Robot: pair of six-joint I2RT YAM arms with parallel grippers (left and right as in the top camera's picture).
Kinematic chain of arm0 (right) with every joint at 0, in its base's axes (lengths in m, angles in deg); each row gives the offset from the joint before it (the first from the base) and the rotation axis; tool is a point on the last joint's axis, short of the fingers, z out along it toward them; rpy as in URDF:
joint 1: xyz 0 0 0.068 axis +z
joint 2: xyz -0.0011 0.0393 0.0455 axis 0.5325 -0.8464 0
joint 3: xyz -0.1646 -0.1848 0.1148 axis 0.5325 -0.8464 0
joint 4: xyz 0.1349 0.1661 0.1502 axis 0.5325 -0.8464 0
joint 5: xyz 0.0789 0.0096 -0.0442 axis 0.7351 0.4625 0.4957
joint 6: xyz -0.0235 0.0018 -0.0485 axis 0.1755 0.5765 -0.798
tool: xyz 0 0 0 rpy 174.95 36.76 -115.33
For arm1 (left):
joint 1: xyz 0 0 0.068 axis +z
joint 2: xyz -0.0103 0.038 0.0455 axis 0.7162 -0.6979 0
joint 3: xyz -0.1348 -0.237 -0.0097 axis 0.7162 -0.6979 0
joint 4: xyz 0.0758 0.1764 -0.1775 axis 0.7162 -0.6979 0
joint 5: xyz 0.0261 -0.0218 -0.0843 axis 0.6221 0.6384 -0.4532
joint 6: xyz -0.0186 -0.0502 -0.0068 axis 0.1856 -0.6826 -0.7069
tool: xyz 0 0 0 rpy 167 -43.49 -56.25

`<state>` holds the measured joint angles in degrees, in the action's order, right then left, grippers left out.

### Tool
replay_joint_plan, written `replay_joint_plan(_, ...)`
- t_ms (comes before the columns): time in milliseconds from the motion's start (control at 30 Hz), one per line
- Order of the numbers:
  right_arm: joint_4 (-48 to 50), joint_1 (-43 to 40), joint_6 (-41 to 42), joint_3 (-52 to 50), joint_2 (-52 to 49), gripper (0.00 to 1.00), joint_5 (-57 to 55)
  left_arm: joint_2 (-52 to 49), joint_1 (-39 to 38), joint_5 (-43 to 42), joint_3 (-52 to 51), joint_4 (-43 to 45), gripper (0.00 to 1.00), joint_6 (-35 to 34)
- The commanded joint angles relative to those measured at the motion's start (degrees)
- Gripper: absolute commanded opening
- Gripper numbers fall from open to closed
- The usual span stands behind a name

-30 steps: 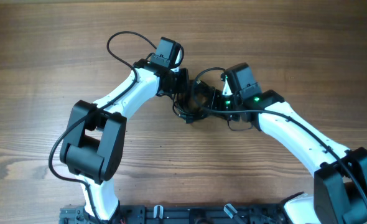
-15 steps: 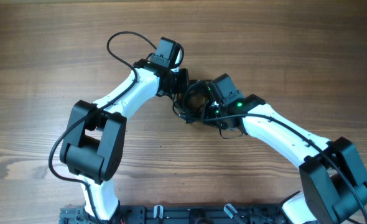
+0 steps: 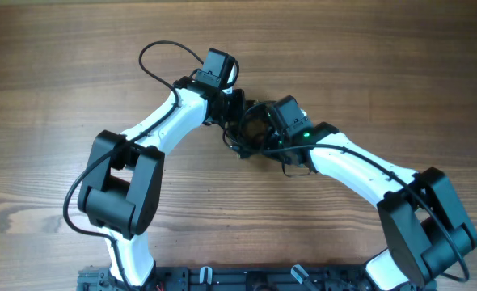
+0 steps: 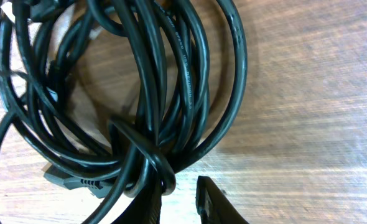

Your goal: Untangle cables

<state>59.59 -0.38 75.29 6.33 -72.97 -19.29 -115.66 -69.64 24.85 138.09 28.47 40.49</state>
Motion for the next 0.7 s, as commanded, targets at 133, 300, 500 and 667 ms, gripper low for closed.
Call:
replay_joint_plan(133, 2.4, 0.09, 2.4, -0.28, -1.2, 0.21, -4.26, 0.83, 0.0, 0.59, -0.11, -0.02, 0.22, 0.31)
replay_joint_plan(300, 6.71, 0.09, 2.29, -0.33, -3.3, 0.26, -4.33, 0.83, 0.0, 0.59, -0.11, 0.0, 0.22, 0.31)
replay_joint_plan(500, 10.12, 0.07, 2.08, -0.31, -6.45, 0.16, -2.67, 0.83, 0.0, 0.59, -0.11, 0.0, 0.22, 0.31)
replay_joint_plan(667, 10.32, -0.22, -1.22, -0.13, -4.55, 0.05, -2.86, 0.83, 0.0, 1.79, -0.15, 0.0, 0.21, 0.31)
